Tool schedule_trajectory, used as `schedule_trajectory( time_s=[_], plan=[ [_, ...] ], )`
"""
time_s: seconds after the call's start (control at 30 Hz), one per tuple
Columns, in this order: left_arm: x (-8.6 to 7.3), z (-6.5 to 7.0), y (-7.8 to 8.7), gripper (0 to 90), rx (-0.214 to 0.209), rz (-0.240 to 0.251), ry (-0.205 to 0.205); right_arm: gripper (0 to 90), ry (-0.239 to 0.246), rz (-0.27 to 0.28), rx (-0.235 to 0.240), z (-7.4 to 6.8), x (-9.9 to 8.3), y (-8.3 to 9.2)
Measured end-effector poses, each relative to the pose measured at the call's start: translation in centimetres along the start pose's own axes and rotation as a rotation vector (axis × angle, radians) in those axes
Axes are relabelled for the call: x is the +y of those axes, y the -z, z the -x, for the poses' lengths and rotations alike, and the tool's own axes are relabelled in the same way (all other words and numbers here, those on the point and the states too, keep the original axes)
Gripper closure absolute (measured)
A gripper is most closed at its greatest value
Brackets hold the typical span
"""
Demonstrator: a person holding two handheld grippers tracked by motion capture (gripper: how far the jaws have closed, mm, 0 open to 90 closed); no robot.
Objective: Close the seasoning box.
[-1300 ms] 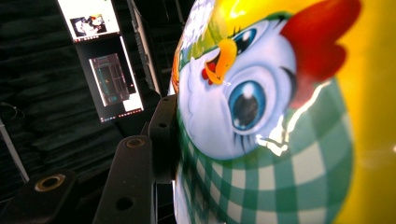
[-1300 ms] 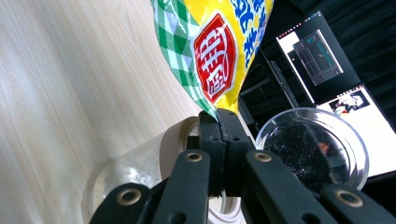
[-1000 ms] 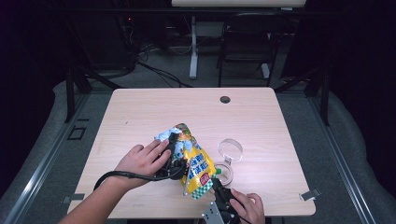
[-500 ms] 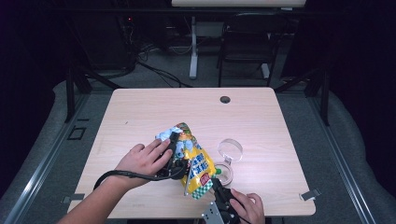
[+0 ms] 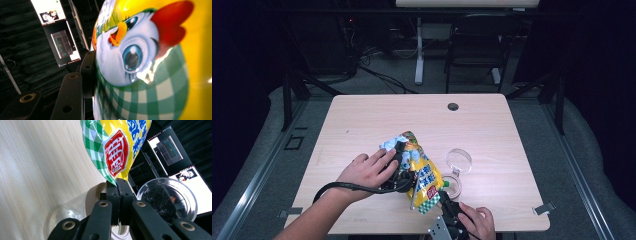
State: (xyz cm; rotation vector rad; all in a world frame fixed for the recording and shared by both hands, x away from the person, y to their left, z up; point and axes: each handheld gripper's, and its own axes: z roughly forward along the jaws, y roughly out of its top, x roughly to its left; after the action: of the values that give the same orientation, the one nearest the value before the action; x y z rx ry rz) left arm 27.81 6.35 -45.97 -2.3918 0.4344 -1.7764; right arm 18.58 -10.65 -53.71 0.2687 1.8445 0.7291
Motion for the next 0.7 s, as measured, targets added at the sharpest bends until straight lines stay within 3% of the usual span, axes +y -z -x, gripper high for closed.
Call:
schedule_trajectory(
  time_s=[0.03,0.2,0.7],
  plan=[
    [0.03,-0.04,0.02,60.0,0.000,0.000,-0.001,89.3,0.019,-0.023,-0.008,0.09,0.10,0.16],
    [0.10,-0.11,0.04,60.0,0.004,0.000,-0.014,89.2,0.025,-0.030,-0.006,0.07,0.13,0.15],
    [0.18,-0.03,-0.08,60.3,0.006,-0.004,-0.030,89.0,0.018,-0.019,-0.002,-0.14,0.13,-0.18]
  ],
)
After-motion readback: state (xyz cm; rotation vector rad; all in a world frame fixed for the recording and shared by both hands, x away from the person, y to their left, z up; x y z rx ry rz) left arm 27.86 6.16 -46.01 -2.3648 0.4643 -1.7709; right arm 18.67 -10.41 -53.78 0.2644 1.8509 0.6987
